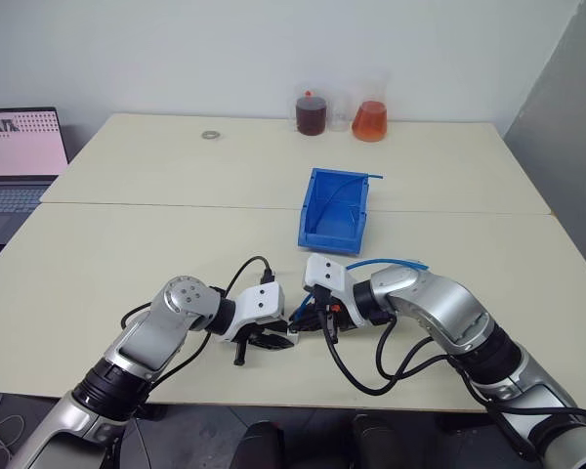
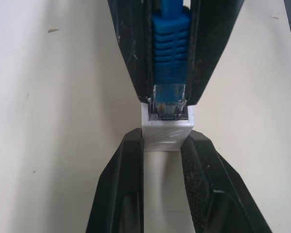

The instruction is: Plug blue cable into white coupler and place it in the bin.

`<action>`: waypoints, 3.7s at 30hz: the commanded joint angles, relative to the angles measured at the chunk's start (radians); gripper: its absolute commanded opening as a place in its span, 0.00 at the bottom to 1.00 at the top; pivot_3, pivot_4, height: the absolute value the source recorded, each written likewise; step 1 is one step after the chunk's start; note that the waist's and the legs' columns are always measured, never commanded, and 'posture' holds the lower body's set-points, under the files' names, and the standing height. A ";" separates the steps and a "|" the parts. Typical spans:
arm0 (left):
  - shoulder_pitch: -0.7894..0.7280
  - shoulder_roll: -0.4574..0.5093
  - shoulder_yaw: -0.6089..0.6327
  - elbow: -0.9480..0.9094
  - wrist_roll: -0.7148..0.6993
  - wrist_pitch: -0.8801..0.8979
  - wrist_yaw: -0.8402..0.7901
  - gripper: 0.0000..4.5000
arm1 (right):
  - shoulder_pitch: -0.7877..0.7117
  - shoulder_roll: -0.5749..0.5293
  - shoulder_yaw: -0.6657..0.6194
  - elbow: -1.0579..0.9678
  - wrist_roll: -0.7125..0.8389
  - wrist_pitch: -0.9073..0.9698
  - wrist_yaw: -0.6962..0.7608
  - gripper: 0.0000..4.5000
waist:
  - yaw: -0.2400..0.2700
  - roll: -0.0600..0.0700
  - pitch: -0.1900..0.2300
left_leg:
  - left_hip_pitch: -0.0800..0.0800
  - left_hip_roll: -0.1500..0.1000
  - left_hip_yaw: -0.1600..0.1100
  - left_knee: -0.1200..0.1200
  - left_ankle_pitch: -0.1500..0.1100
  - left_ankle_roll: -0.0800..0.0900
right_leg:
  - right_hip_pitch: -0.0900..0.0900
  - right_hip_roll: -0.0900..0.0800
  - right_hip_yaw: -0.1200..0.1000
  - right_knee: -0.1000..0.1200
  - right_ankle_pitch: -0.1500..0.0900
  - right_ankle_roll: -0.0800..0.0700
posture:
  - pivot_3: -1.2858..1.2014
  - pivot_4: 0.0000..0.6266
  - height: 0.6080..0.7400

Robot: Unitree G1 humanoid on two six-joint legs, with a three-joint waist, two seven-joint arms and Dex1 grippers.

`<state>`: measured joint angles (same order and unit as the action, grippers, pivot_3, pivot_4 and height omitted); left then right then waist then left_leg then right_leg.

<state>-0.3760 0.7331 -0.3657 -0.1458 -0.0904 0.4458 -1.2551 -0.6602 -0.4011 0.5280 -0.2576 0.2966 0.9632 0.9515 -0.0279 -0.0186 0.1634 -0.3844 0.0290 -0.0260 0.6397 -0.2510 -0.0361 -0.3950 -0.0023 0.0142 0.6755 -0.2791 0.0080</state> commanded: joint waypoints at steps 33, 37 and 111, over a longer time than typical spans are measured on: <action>0.016 -0.014 -0.024 -0.009 0.003 0.029 0.016 0.17 | 0.008 0.079 0.256 0.051 -0.055 -0.004 0.036 0.03 | -0.004 0.001 -0.005 | 0.007 0.000 0.000 -0.005 0.000 0.000 | 0.002 0.001 0.002 0.001 0.000 -0.001 | 0.52 0.24 1.00; 0.030 -0.013 -0.022 -0.022 0.003 0.034 0.021 0.17 | 0.042 0.055 0.279 0.040 -0.070 -0.008 0.049 0.03 | -0.004 0.000 -0.007 | 0.014 0.000 0.000 -0.010 0.000 0.000 | 0.007 0.001 0.002 -0.002 -0.002 -0.002 | 0.52 0.24 1.00; -0.161 -0.086 0.390 -0.120 -0.299 0.269 0.529 1.00 | -0.489 -0.143 -0.448 0.788 -0.166 -0.329 0.040 0.99 | -0.001 -0.010 0.021 | -0.023 0.001 0.003 -0.001 0.000 -0.003 | -0.026 -0.007 0.001 0.007 0.000 -0.006 | 0.52 0.24 1.00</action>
<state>-0.5625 0.6497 -0.0296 -0.2270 -0.3756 0.7180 -0.7432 -1.2239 -0.5089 0.1315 0.7287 0.0859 0.5863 0.9912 -0.0290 -0.0290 0.1840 -0.4086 0.0306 -0.0237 0.6407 -0.2514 -0.0395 -0.4203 -0.0096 0.0149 0.6826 -0.2793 0.0021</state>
